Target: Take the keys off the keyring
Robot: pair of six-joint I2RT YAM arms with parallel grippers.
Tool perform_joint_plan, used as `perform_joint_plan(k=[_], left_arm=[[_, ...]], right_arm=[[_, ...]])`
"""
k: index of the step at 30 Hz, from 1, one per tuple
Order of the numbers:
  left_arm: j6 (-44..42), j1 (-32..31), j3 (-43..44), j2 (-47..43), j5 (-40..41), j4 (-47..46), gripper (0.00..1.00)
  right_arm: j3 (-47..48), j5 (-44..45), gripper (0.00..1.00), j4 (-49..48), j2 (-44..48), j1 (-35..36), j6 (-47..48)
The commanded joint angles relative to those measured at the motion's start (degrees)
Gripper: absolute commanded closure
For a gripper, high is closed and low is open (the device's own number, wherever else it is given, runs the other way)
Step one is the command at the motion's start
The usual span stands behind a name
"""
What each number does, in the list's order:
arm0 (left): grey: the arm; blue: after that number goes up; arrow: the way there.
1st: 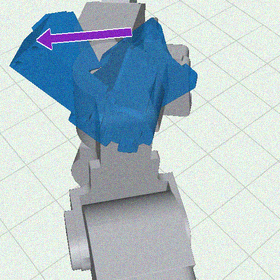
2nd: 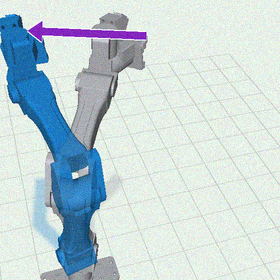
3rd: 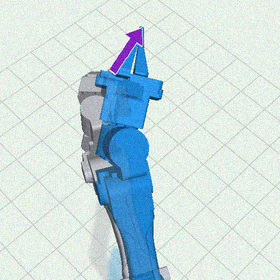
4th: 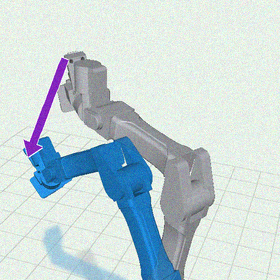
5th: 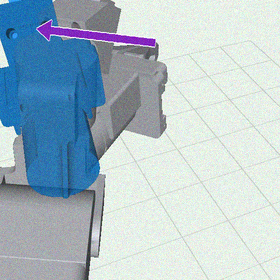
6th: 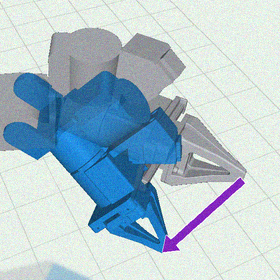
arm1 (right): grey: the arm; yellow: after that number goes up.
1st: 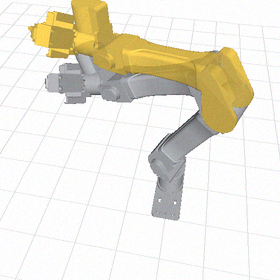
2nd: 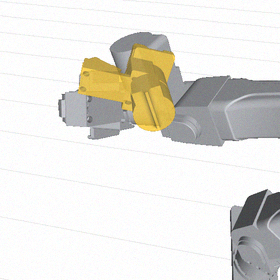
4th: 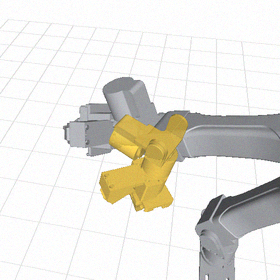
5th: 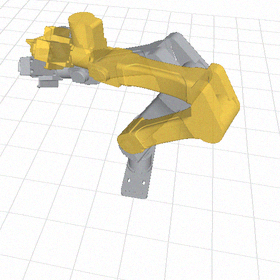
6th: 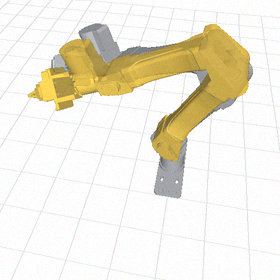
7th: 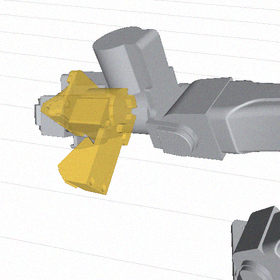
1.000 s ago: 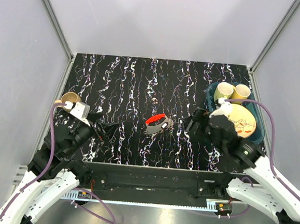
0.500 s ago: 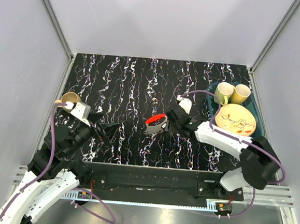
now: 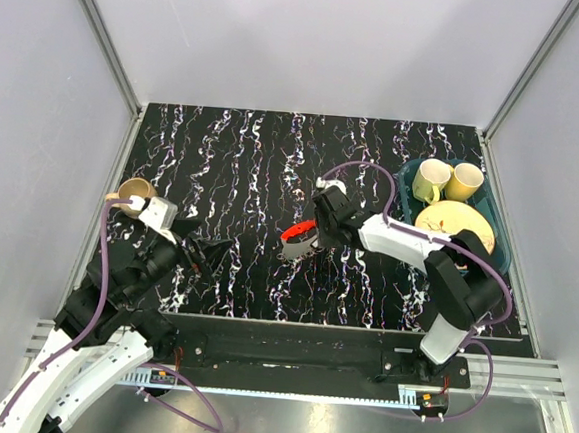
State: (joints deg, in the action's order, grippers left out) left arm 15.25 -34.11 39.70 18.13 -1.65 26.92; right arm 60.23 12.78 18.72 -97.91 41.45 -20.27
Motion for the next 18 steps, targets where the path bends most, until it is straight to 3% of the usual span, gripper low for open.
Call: perform_joint_plan(k=[1,11,14,15,18], left_arm=[[-0.2,-0.1,-0.3,0.9,-0.9,-2.0,0.01],[-0.2,-0.1,-0.3,1.7,-0.6,-1.9,0.01],[-0.1,-0.1,-0.3,2.3,-0.1,-1.8,0.01],[-0.1,-0.1,-0.3,2.4,0.3,-1.8,0.01],[0.0,-0.1,-0.2,3.0,1.5,-1.6,0.02]], right_arm=[[3.1,-3.5,0.6,-1.2,-2.5,-1.4,4.7],[3.1,-3.8,0.71,-1.1,-5.4,-2.0,7.4],[3.2,-3.9,0.82,-2.5,-4.9,-1.9,9.7],[3.2,-4.9,0.91,-3.1,-4.3,-2.0,10.8],[3.2,-7.3,1.0,-4.8,-1.6,-1.6,15.9]])
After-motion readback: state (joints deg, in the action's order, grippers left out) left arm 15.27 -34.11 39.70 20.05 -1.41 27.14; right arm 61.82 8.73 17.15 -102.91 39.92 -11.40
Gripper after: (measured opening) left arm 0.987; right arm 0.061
